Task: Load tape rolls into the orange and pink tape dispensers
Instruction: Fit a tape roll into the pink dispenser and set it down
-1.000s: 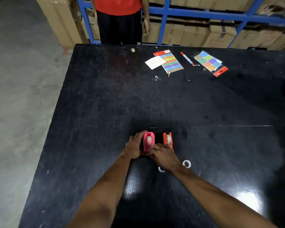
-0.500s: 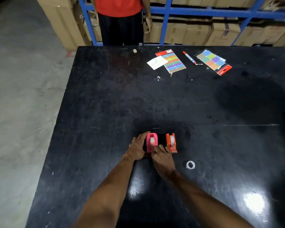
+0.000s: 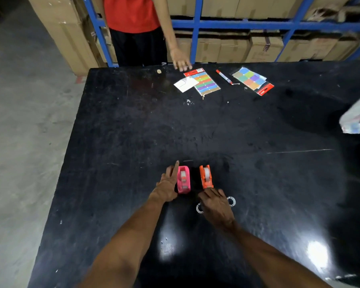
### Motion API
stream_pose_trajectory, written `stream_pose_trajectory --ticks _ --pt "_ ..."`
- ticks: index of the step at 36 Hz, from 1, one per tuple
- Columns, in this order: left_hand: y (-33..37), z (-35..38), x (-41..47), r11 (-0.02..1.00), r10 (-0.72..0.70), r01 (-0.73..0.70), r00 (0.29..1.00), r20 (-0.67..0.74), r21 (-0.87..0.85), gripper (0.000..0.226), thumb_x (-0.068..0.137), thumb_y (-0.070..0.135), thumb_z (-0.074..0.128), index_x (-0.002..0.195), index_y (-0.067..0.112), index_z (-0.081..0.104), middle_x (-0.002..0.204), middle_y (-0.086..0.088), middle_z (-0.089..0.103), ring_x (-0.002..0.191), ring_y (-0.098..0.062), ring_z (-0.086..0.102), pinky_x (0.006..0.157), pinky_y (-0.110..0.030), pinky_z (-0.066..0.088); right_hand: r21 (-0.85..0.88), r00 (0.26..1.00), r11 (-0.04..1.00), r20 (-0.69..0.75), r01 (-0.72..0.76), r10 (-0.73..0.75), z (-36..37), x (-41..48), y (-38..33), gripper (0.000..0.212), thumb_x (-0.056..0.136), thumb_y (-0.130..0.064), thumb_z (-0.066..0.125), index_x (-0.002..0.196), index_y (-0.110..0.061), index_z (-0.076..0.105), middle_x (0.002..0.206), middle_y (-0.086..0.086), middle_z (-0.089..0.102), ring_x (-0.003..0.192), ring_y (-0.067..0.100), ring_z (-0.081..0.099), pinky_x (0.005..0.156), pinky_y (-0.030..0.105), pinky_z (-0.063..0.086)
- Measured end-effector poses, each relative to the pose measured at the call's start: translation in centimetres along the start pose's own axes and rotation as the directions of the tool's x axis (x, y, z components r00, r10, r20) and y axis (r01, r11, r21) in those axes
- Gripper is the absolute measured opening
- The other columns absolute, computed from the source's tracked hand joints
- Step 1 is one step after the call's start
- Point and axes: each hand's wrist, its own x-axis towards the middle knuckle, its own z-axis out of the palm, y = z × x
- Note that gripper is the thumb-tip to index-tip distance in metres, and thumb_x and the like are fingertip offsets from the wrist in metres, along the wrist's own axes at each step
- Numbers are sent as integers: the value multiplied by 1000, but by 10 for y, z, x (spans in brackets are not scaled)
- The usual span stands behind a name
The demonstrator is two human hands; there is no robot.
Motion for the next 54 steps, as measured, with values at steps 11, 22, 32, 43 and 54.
stream_pose_trajectory --ticks 11,22,32,43,54 --pt "42 62 -40 930 352 -306 901 -252 203 52 80 26 50 132 22 50 131 1 45 116 -22 54 99 -38 51 -91 898 914 172 -395 406 -7 -55 58 52 85 -27 59 135 -15 52 122 10 57 106 31 59 84 45 51" --pt "49 96 -49 937 292 -286 956 -2 202 36 96 14 53 131 14 56 130 -7 45 119 -27 54 104 -41 47 88 836 880 367 -467 407 -10 -59 53 47 94 -12 52 140 -15 44 139 11 44 115 36 59 92 42 51" --pt "-2 -2 -45 952 290 -254 928 -233 171 35 95 22 55 129 14 56 128 -7 54 115 -25 59 100 -36 47 181 986 976 136 -121 97 -33 9 9 32 85 -27 62 116 -18 57 120 5 59 99 28 64 82 37 51" --pt "-67 -47 -42 997 30 -8 958 -285 79 46 82 16 66 126 15 57 133 -3 53 128 -22 54 108 -33 44 -77 959 985 252 152 -128 -18 108 -62 27 86 -26 56 112 -19 57 117 3 65 115 27 54 92 45 35" --pt "-87 -33 -14 997 -9 22 984 -178 74 43 83 12 67 125 15 57 131 -2 52 118 -24 60 100 -34 50 -171 921 975 384 140 -65 7 140 -89 33 90 -25 58 121 -17 60 120 4 65 123 28 46 109 55 22"
